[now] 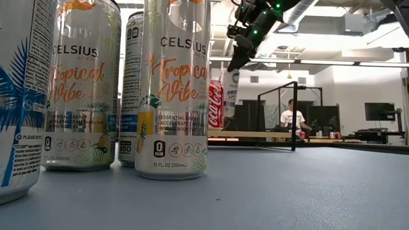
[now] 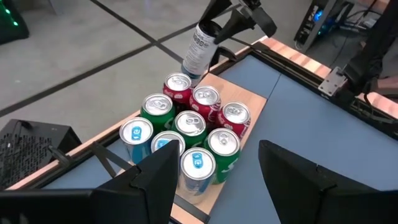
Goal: Place canned beverage on shelf
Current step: Put the middle white blue soda can on the shelf
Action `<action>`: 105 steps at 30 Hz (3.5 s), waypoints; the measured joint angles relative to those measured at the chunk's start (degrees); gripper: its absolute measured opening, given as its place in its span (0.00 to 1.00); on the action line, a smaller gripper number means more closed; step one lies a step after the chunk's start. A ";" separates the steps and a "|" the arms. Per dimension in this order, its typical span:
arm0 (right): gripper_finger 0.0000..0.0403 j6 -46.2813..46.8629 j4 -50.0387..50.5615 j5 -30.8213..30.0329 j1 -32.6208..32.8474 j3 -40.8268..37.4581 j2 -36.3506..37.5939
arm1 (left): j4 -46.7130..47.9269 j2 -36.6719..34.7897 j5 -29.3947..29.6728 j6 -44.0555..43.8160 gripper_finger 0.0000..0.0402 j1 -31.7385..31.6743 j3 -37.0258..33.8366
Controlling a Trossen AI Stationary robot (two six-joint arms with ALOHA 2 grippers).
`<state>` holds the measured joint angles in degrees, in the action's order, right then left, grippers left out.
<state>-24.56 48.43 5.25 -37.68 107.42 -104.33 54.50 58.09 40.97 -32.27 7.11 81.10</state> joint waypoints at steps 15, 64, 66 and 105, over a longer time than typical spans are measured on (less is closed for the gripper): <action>0.53 -2.52 -0.62 0.77 -1.17 0.00 -0.98 | 0.02 0.01 -0.09 -1.42 0.51 0.00 0.01; 0.53 -8.22 4.91 7.12 0.51 0.05 -5.46 | 0.07 0.04 0.00 -2.05 0.51 0.00 0.01; 0.53 -8.28 4.75 7.04 0.16 0.09 -5.53 | 0.07 0.04 -0.02 -2.05 0.51 0.00 0.02; 0.57 -3.29 3.03 5.18 0.72 -0.02 -5.68 | 0.09 0.04 0.41 -1.84 0.51 0.00 0.02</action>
<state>-27.86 51.46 10.44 -36.97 107.39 -110.02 54.59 58.13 41.38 -34.11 7.12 81.12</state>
